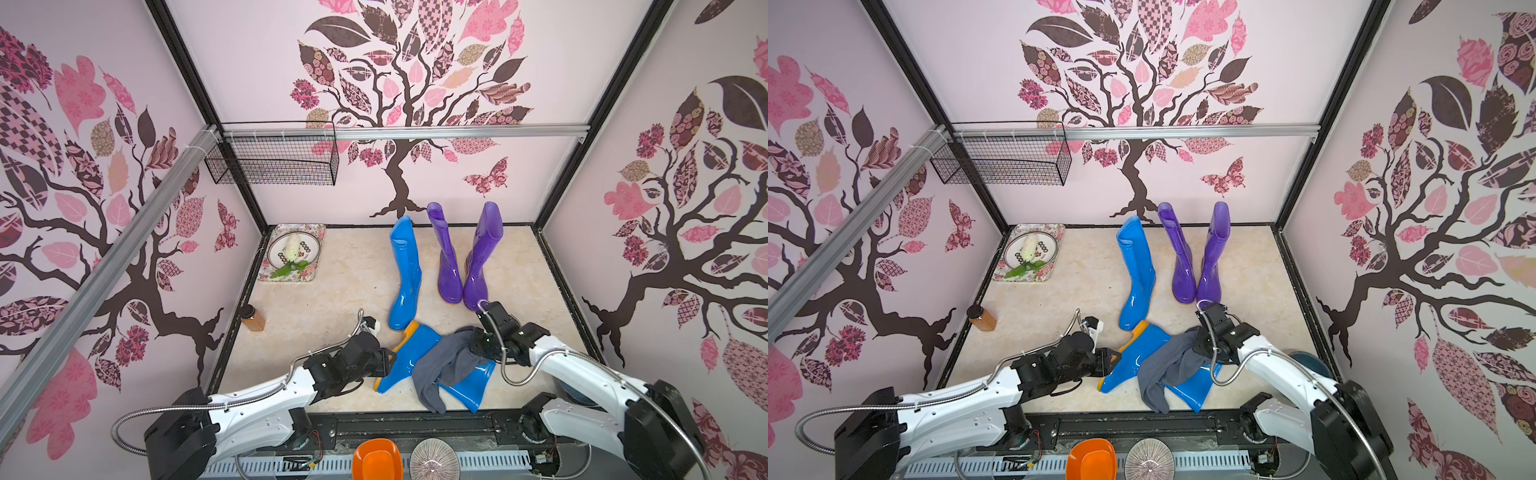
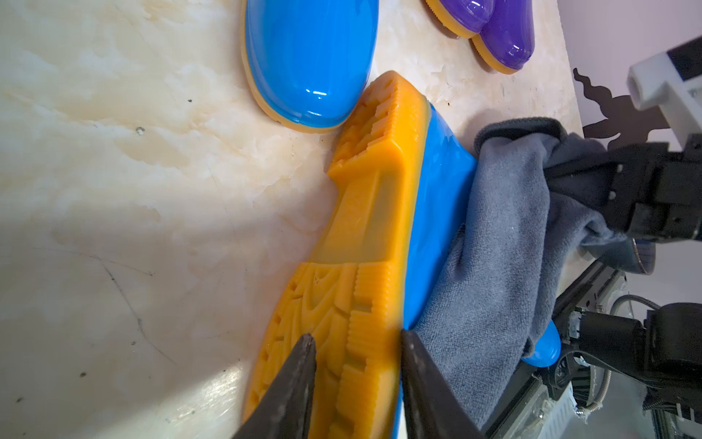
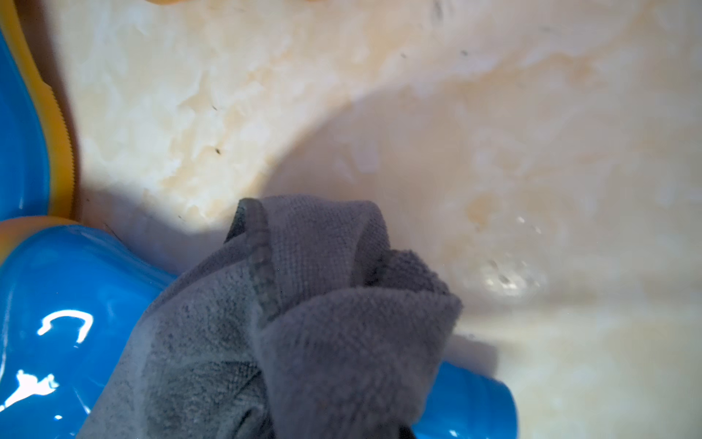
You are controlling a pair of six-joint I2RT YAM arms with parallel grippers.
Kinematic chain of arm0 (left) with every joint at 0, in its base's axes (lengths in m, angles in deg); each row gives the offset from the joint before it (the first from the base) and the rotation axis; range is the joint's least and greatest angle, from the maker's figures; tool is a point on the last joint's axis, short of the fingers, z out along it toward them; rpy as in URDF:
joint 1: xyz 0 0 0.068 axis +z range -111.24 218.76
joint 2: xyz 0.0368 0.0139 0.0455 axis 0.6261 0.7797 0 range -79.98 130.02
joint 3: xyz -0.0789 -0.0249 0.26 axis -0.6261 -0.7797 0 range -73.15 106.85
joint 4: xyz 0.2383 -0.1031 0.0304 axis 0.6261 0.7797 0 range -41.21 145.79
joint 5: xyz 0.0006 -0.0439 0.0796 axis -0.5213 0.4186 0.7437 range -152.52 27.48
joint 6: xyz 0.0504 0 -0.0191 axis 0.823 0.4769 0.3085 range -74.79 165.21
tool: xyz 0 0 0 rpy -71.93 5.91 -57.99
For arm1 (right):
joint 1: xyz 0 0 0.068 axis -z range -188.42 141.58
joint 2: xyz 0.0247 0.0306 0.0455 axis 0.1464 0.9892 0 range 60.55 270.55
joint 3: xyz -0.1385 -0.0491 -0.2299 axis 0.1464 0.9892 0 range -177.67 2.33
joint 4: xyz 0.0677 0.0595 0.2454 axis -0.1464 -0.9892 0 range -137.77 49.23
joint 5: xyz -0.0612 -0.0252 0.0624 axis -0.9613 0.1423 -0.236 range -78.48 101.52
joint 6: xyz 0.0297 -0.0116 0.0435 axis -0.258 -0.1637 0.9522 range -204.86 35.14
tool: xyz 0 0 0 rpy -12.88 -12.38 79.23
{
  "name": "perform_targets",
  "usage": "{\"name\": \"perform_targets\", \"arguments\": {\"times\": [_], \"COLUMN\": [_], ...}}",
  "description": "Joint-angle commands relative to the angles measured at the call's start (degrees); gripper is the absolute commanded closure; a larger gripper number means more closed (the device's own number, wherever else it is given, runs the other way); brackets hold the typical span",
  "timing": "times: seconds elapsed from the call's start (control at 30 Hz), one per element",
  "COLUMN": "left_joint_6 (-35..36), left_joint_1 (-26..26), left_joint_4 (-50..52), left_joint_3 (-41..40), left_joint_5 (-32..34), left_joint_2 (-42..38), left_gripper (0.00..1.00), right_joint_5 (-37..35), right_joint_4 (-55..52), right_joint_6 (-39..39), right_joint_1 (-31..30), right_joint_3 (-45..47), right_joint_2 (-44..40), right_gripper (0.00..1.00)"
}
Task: Wipe the rubber boots with a cloth
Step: Wipe the dirt off the rubber boot.
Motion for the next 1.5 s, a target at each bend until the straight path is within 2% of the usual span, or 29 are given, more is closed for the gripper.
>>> {"name": "perform_targets", "arguments": {"times": [0.0,0.03,0.1,0.13,0.17,0.23,0.37,0.47,0.6,0.77,0.83,0.9,0.93,1.0,1.07,1.13,1.23,1.33,1.47], "left_joint_6": [0.2,0.3,0.1,0.0,-0.2,-0.5,-0.2,0.0,0.3,1.4,1.8,2.0,1.9,1.4,0.6,0.3,-0.4,-1.3,-3.1], "left_joint_1": [0.4,0.4,0.4,0.4,0.4,0.4,0.4,0.4,0.4,0.5,0.4,0.5,0.4,0.4,0.4,0.4,0.4,0.4,0.4], "left_joint_4": [3.7,3.7,3.5,3.1,2.7,2.1,2.3,2.2,2.4,3.9,4.4,4.6,4.6,4.4,3.7,3.6,3.0,2.2,1.0], "left_joint_3": [-0.2,-0.1,-0.1,-0.2,-0.3,-0.3,1.1,1.5,1.9,2.0,2.3,2.7,2.9,2.8,2.5,2.6,2.5,2.2,1.6], "left_joint_5": [1.5,1.4,1.5,1.4,1.2,1.0,0.6,0.9,0.9,1.9,2.3,2.1,1.9,1.7,1.5,1.2,0.3,0.1,0.5], "left_joint_2": [1.6,1.7,1.8,1.7,2.0,2.3,3.2,3.2,3.9,3.9,4.3,4.9,5.0,5.0,4.6,4.4,4.3,4.5,4.0], "left_gripper": [0.62,0.62,0.62,0.62,0.62,0.62,0.62,0.61,0.62,0.61,0.60,0.60,0.60,0.60,0.60,0.60,0.60,0.60,0.60], "right_joint_5": [-1.6,-2.0,1.9,4.1,5.5,3.5,-1.3,-3.8,-3.6,-9.9,-12.2,-12.8,-11.3,-4.5,2.9,9.0,9.5,16.8,23.4], "right_joint_4": [-10.6,-11.7,-11.3,-9.3,-5.6,-1.3,-1.9,-0.1,-3.7,-13.8,-14.8,-14.1,-11.5,0.9,13.6,19.2,24.6,32.9,44.9], "right_joint_6": [4.7,5.2,5.2,5.2,5.9,9.8,12.9,14.4,17.5,24.8,24.9,22.8,20.9,16.6,12.9,9.0,4.5,4.6,8.5], "right_joint_1": [-0.2,-0.3,-0.8,-2.9,-7.1,-15.4,-28.9,-35.9,-36.0,-36.0,-35.4,-33.6,-32.6,-32.5,-32.7,-33.2,-38.3,-38.9,-39.3], "right_joint_3": [2.6,3.3,4.2,4.7,5.2,4.2,-3.0,-3.3,0.8,4.5,3.7,3.4,3.4,4.5,3.3,-1.5,-7.8,-8.2,-3.7], "right_joint_2": [-4.6,-5.2,-6.5,-7.6,-9.1,-9.3,-0.6,2.1,0.9,-13.1,-18.1,-18.8,-17.3,-13.0,-5.1,3.1,10.7,16.5,20.9], "right_gripper": [1.00,1.00,1.00,1.00,1.00,1.00,1.00,1.00,1.00,1.00,1.00,1.00,1.00,1.00,1.00,1.00,1.00,1.00,1.00]}}
